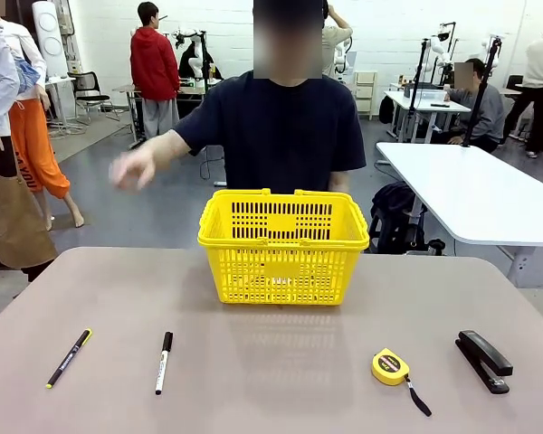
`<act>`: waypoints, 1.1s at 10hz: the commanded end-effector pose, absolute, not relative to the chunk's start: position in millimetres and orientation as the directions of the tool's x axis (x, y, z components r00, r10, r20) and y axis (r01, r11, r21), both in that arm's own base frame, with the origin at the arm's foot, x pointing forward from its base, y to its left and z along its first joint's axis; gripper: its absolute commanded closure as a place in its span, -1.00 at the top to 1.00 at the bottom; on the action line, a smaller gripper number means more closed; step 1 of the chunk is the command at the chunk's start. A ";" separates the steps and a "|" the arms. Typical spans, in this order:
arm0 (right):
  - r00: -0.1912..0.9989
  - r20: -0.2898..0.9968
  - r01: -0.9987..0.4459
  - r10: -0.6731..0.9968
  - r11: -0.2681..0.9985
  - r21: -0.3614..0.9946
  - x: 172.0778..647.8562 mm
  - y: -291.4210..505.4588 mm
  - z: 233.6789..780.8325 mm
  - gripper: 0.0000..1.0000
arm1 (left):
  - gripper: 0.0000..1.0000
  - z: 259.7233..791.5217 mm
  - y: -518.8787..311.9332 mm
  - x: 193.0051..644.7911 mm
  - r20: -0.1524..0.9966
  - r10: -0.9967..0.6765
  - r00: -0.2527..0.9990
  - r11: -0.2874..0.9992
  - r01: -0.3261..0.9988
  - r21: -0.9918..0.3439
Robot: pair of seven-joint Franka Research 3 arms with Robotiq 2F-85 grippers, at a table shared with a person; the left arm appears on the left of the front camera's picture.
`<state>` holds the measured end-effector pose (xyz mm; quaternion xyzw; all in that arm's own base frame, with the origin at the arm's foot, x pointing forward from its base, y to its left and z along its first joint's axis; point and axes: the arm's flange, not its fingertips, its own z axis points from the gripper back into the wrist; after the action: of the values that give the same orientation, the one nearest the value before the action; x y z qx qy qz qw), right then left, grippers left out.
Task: Place the items the person wants into the basket.
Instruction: Pick up the item the person points to and place it in the Market Basket.
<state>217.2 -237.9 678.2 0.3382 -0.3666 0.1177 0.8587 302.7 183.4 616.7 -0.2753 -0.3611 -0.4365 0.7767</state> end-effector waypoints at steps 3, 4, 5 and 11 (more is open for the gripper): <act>0.695 0.718 -0.464 -0.047 0.733 0.498 217.9 -236.2 679.9 1.00 | 1.00 617.8 182.7 301.0 0.810 -0.476 0.343 0.459 0.882 -0.103; 0.695 0.718 -0.464 -0.047 0.733 0.498 217.9 -236.2 679.9 1.00 | 1.00 617.8 182.7 301.0 0.810 -0.476 0.343 0.459 0.882 -0.103; 0.695 0.718 -0.464 -0.047 0.733 0.498 217.9 -236.2 679.9 1.00 | 1.00 617.8 182.7 301.0 0.810 -0.476 0.343 0.459 0.882 -0.103; 0.695 0.718 -0.464 -0.047 0.733 0.498 217.9 -236.2 679.9 1.00 | 1.00 655.8 -15.4 338.3 0.085 -0.843 0.531 0.530 0.847 -0.040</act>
<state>217.5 -237.0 678.9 0.3375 -0.3663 0.1188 0.8590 317.0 1.1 662.6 -0.0259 -0.1361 -0.5050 0.8519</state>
